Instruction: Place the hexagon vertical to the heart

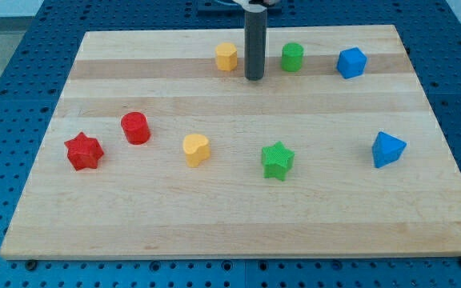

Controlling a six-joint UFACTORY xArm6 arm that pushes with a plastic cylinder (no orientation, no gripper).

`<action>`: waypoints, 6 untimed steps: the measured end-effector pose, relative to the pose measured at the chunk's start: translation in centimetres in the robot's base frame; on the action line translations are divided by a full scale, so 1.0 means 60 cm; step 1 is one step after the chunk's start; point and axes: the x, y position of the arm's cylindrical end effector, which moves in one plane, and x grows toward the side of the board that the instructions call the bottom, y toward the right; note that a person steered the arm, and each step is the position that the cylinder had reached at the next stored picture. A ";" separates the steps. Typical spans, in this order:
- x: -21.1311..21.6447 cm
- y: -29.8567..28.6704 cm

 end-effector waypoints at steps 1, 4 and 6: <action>-0.001 0.000; -0.039 -0.117; 0.012 -0.007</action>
